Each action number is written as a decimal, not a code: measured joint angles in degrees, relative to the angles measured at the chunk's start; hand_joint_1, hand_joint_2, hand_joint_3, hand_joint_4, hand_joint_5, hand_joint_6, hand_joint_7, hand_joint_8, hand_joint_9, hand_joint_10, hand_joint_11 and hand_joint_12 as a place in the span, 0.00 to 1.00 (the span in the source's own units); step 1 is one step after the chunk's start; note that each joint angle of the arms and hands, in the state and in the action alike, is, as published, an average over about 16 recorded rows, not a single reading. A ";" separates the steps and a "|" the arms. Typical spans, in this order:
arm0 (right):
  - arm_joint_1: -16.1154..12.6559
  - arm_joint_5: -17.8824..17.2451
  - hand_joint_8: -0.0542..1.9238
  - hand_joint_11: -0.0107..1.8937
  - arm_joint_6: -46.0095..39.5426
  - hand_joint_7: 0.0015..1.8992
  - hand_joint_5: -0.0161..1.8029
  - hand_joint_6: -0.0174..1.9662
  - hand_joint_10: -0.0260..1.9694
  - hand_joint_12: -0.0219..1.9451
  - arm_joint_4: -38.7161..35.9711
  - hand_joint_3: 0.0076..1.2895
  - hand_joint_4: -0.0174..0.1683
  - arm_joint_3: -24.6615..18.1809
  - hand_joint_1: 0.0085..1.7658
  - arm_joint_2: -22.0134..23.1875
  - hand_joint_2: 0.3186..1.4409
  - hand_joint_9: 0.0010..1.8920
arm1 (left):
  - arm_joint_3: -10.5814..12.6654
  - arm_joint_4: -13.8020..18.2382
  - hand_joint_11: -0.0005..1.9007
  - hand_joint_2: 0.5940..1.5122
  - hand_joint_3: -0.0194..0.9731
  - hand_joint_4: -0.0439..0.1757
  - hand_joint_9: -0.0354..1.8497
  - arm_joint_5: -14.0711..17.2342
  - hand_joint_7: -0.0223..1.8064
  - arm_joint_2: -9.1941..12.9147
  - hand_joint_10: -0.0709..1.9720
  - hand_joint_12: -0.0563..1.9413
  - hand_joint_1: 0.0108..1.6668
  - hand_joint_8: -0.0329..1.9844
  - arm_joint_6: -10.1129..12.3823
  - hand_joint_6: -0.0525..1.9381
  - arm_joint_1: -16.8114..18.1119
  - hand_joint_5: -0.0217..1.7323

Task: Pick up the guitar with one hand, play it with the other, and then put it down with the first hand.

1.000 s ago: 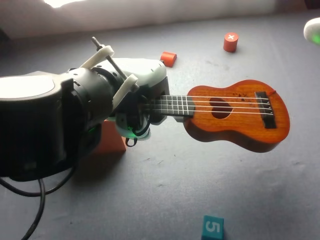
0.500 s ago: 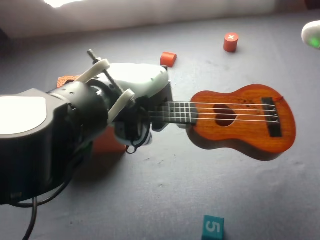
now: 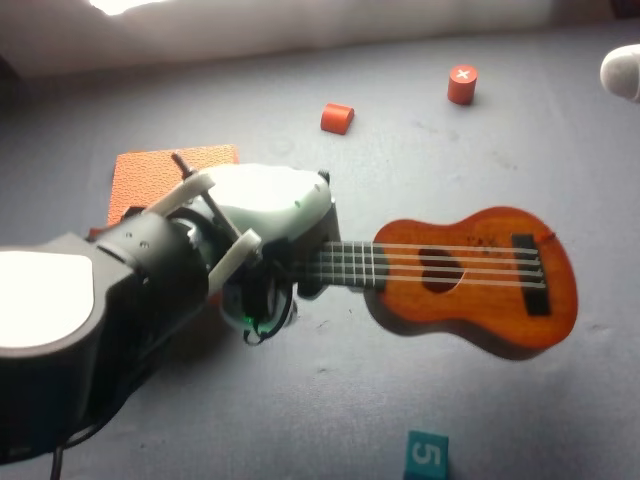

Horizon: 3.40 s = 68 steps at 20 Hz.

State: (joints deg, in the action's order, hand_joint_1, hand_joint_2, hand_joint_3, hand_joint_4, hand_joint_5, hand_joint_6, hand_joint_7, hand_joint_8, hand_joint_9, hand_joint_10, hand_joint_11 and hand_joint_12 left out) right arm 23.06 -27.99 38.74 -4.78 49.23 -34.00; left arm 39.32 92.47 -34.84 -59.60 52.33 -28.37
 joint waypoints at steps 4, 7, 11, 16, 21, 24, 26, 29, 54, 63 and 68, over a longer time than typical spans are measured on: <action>0.01 0.00 0.04 0.02 0.00 0.05 0.09 0.04 0.03 0.01 -0.12 0.01 0.08 -0.14 0.01 0.00 0.90 0.04 | 0.14 3.36 0.78 0.52 0.00 0.19 0.77 0.03 0.72 -0.57 0.98 1.00 0.91 0.99 3.00 0.96 -2.43 0.71; 0.01 0.00 0.04 0.02 0.00 0.06 0.09 0.04 0.03 0.01 -0.22 0.01 0.08 -0.24 0.02 0.00 0.90 0.04 | 0.80 5.78 0.78 0.52 0.00 0.19 0.77 -0.15 0.72 -1.58 0.98 1.00 0.91 0.99 5.12 0.96 -4.12 0.71; 0.01 0.00 0.04 0.02 0.00 0.05 0.09 0.04 0.03 0.01 -0.31 0.01 0.08 -0.35 0.02 0.00 0.90 0.04 | 2.39 8.84 0.78 0.52 0.00 0.19 0.77 -0.67 0.72 -3.58 0.98 0.99 0.91 0.99 7.70 0.96 -6.04 0.71; 0.01 0.00 0.04 0.02 0.00 0.05 0.09 0.04 0.03 0.01 -0.41 0.01 0.08 -0.41 0.02 0.00 0.90 0.04 | 5.02 11.15 0.78 0.52 0.00 0.19 0.77 -1.98 0.73 -6.57 0.98 0.99 0.91 0.99 9.60 0.97 -7.86 0.71; 0.01 0.00 0.04 0.02 0.00 0.05 0.09 0.03 0.03 0.01 -0.49 0.01 0.08 -0.45 0.02 0.00 0.90 0.04 | 7.19 12.31 0.78 0.53 0.01 0.20 0.78 -3.59 0.73 -8.94 0.97 0.99 0.84 0.98 10.35 0.95 -9.29 0.69; 0.01 0.00 0.03 0.02 0.00 0.05 0.08 0.03 0.03 0.01 -0.52 0.01 0.08 -0.48 0.02 0.00 0.90 0.04 | 8.07 12.49 0.78 0.53 0.01 0.20 0.77 -4.61 0.74 -9.84 0.97 0.99 0.77 0.98 10.51 0.95 -10.15 0.68; 0.01 0.00 0.03 0.02 0.00 0.05 0.08 0.03 0.03 0.01 -0.55 0.01 0.08 -0.50 0.02 0.00 0.90 0.04 | 8.46 12.55 0.78 0.53 0.01 0.20 0.77 -5.21 0.74 -10.25 0.97 0.99 0.71 0.97 10.56 0.95 -10.69 0.68; 0.01 0.00 0.03 0.02 0.00 0.05 0.08 0.03 0.03 0.01 -0.58 0.01 0.08 -0.53 0.02 0.00 0.90 0.04 | 8.75 12.60 0.76 0.52 0.02 0.20 0.75 -5.96 0.72 -10.64 0.97 0.99 0.61 0.97 10.60 0.96 -11.47 0.66; 0.01 0.01 0.04 0.02 0.00 0.03 0.07 0.03 0.03 0.01 -0.60 0.01 0.08 -0.58 0.01 0.00 0.93 0.02 | 8.84 12.80 0.01 0.46 0.02 0.33 0.05 -6.19 0.05 -10.15 0.18 0.33 0.38 0.10 10.29 0.08 -11.81 0.04; 0.01 0.00 0.04 0.02 0.00 0.04 0.08 0.03 0.04 0.08 -0.61 0.01 0.08 -0.59 0.02 0.00 0.94 0.03 | 8.28 6.31 0.01 0.44 0.03 0.39 0.06 -2.94 0.06 -7.16 0.07 0.16 0.34 0.03 2.72 0.03 -4.52 0.05; 0.00 -0.01 0.11 0.03 0.00 0.13 0.13 0.11 0.22 0.37 -0.73 0.01 0.08 -0.62 0.03 0.01 0.94 0.09 | 7.76 -6.36 0.07 0.56 0.03 0.31 0.16 -1.58 0.19 -4.61 0.24 0.42 0.28 0.14 -11.76 0.13 3.92 0.15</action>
State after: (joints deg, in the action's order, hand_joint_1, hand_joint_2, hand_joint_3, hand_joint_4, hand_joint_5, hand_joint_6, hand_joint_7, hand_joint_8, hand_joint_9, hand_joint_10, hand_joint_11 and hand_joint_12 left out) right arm 23.06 -27.99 38.74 -5.52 48.61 -33.99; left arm 47.07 86.11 -36.41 -64.21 40.57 -24.44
